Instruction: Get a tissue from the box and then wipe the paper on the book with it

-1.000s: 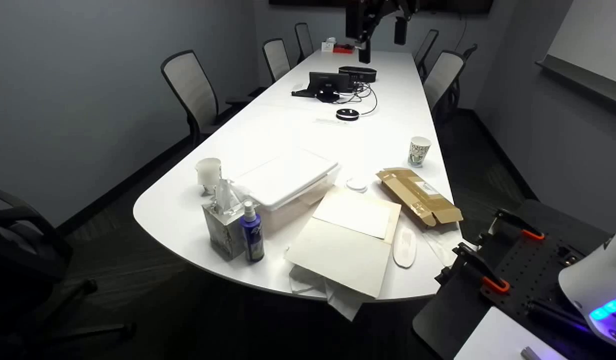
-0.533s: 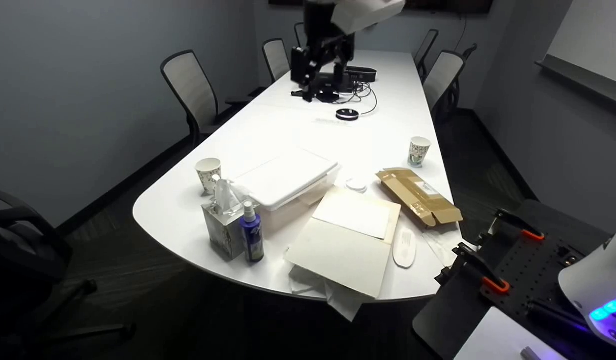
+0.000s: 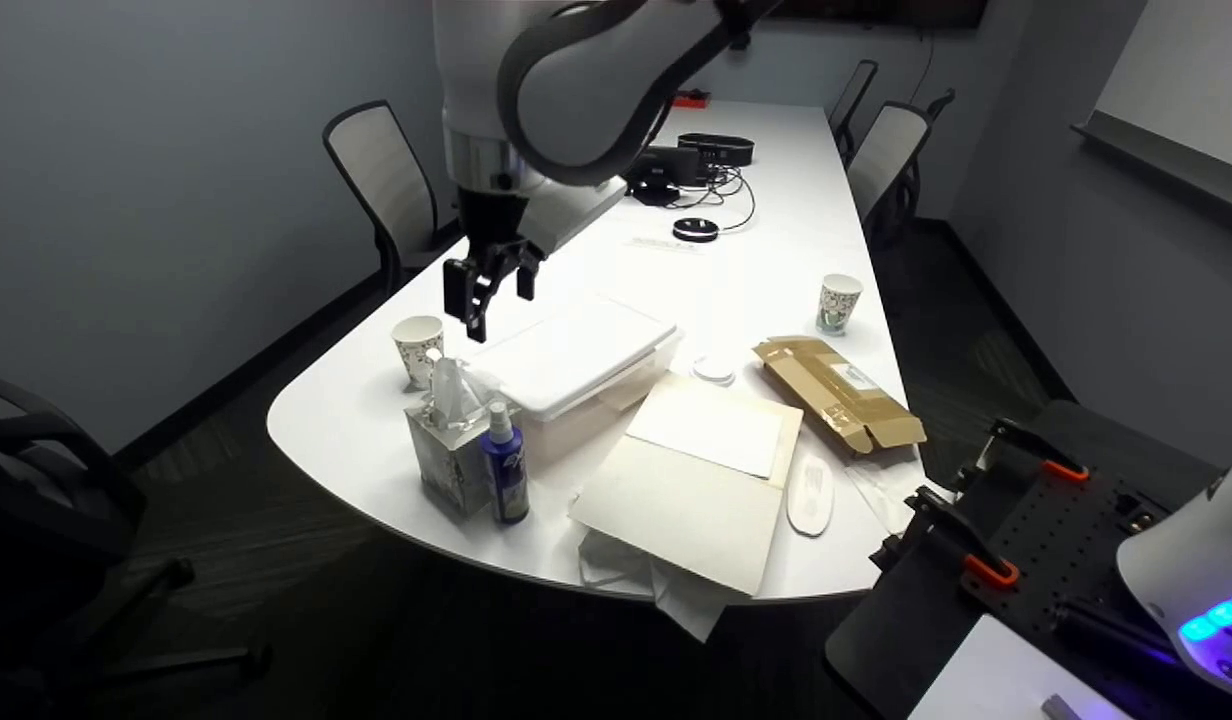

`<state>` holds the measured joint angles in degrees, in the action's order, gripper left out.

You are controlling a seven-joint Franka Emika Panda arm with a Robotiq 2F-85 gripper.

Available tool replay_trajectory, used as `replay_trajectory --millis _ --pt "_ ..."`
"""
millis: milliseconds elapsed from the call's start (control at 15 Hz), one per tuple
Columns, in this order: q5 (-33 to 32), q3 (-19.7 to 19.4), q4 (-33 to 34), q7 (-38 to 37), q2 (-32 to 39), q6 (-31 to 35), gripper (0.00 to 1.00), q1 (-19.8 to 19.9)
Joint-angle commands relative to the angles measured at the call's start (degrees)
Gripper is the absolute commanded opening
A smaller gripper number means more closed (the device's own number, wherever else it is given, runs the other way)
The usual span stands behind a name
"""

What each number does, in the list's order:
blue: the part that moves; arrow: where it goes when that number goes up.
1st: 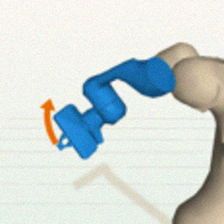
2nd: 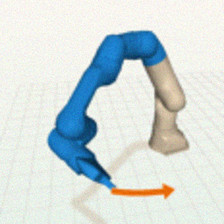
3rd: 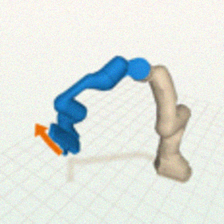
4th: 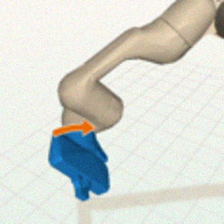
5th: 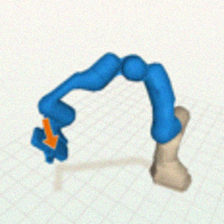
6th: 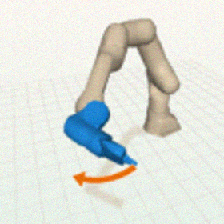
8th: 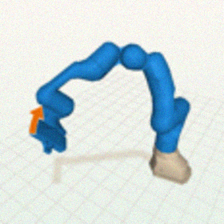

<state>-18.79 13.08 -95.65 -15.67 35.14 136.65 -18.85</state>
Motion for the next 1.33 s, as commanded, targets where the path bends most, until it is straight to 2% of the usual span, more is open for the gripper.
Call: replay_trajectory --millis 0,467,533,600,667,1133,1267 --pt "2.13 -1.92 13.95 7.58 12.01 -0.06 1.00 -3.29" --pt "3.86 -4.61 30.32 13.88 25.68 -2.26 1.00 -5.51" --pt "3.92 -4.78 31.89 14.65 26.87 -2.40 0.92 -5.62" --pt "4.15 -4.93 33.53 14.90 28.05 -2.79 0.74 -5.79" --pt "4.37 -4.88 34.94 15.53 28.96 -3.29 0.66 -5.87" --pt "5.93 -4.75 41.58 18.21 32.65 -8.82 0.12 -6.35" --pt "6.40 -4.70 43.42 18.72 33.23 -11.40 0.01 -6.44"
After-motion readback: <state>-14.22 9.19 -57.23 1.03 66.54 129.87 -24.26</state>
